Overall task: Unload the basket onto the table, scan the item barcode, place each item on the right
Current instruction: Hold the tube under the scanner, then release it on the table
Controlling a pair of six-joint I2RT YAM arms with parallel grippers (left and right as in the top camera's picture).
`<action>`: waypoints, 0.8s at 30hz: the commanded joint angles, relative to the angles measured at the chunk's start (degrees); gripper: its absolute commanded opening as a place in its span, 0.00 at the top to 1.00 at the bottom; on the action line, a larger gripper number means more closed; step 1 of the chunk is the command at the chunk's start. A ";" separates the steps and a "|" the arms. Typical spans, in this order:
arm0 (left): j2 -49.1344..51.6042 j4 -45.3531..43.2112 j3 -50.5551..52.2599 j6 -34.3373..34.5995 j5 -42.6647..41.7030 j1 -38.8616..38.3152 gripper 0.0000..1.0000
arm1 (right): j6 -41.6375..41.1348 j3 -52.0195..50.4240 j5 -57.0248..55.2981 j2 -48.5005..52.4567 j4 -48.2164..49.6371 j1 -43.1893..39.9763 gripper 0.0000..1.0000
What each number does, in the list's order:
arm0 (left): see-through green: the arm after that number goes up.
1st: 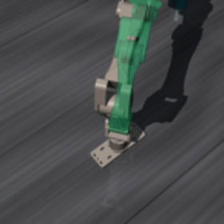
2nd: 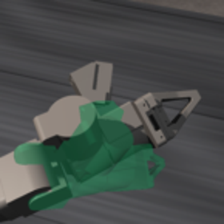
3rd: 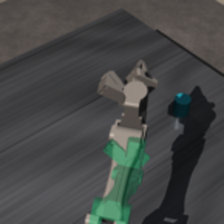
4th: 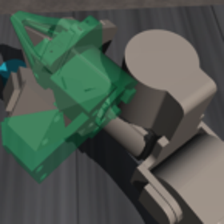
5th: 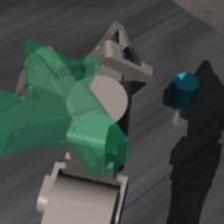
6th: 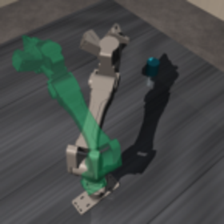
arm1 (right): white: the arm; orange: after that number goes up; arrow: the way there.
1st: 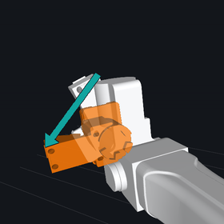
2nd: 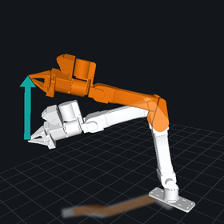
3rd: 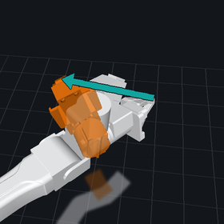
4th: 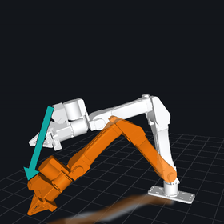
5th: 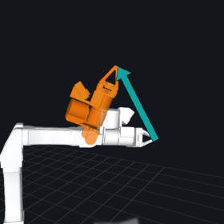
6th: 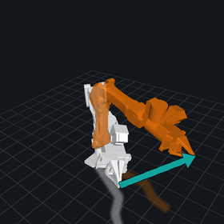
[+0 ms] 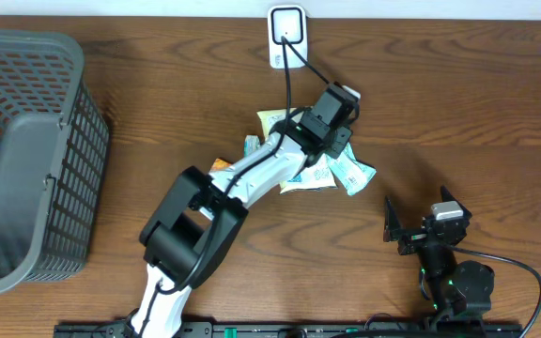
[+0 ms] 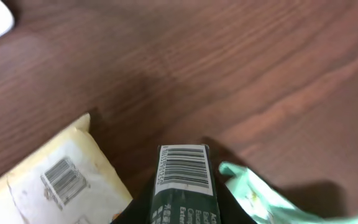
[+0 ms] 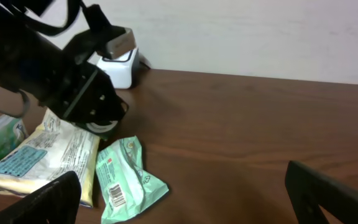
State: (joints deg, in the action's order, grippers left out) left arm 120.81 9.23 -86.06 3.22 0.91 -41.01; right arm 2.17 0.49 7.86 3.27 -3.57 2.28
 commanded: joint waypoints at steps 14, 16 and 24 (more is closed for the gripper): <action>3.04 -7.43 -0.42 3.37 6.05 -1.29 0.92 | 0.70 -0.17 -0.24 -0.24 -0.07 0.33 0.01; 3.85 -7.63 -0.42 4.96 6.08 -1.07 0.92 | 0.70 -0.17 -0.24 -0.24 -0.07 0.33 0.01; 4.98 -7.56 -0.42 8.07 5.99 -1.29 0.46 | 0.70 -0.17 -0.24 -0.24 -0.07 0.33 0.01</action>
State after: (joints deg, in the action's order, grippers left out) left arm 125.80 1.91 -86.06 9.91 6.02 -42.39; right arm 2.17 0.49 7.86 3.27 -3.57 2.28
